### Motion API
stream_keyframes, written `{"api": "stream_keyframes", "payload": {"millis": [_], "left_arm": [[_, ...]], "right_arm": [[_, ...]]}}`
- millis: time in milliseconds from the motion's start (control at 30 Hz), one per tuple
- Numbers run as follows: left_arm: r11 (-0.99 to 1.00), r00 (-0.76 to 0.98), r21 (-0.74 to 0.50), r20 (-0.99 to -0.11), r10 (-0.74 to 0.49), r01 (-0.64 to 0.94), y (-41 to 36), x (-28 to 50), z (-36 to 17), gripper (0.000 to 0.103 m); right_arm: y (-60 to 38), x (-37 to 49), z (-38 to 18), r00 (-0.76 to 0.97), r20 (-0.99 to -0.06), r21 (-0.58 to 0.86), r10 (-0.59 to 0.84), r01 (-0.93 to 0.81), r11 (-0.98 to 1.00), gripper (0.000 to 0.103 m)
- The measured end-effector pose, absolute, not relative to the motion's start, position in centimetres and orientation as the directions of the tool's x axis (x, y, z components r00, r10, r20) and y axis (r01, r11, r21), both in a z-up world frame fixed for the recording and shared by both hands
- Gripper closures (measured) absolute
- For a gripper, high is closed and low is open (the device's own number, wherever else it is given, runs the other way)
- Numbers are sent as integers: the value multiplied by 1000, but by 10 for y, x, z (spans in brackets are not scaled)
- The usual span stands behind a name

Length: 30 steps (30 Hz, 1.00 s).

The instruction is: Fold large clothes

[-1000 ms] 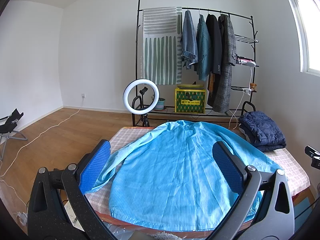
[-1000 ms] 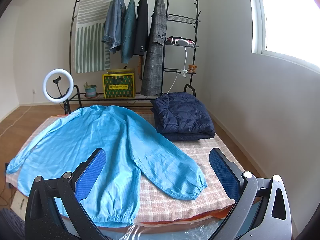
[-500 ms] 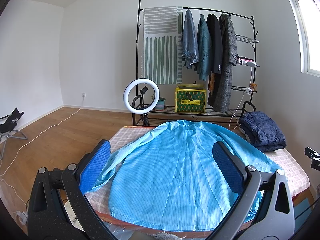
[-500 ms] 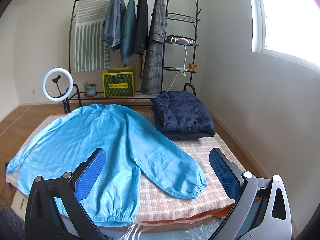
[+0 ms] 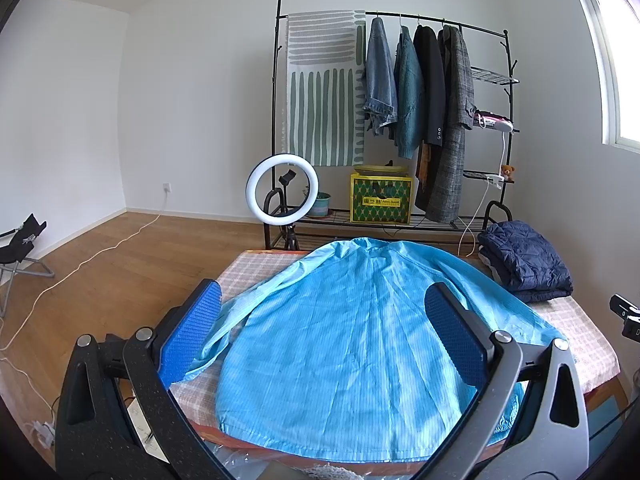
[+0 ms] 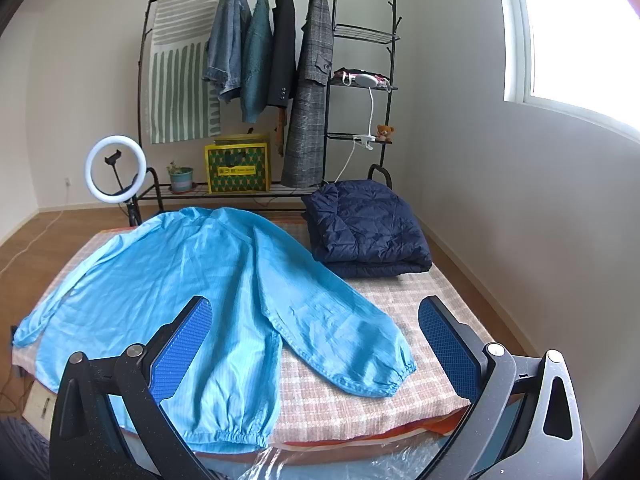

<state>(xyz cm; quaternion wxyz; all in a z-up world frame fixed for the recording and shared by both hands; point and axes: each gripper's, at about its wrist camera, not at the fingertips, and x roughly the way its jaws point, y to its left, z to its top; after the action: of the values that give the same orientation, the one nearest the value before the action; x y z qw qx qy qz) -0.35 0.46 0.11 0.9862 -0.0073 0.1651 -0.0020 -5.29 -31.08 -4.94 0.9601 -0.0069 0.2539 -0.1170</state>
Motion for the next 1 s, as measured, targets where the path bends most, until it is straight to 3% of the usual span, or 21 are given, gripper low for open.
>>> {"api": "stream_keyframes", "payload": {"millis": [500, 1000], "left_arm": [[1000, 937, 11, -349, 29, -27, 14, 8, -2, 0], [987, 894, 39, -419, 160, -158, 91, 67, -32, 0]], "right_arm": [[-300, -48, -50, 853, -476, -50, -213, 215, 975, 0], [-271, -16, -59, 860, -494, -38, -128, 126, 991, 0]]}}
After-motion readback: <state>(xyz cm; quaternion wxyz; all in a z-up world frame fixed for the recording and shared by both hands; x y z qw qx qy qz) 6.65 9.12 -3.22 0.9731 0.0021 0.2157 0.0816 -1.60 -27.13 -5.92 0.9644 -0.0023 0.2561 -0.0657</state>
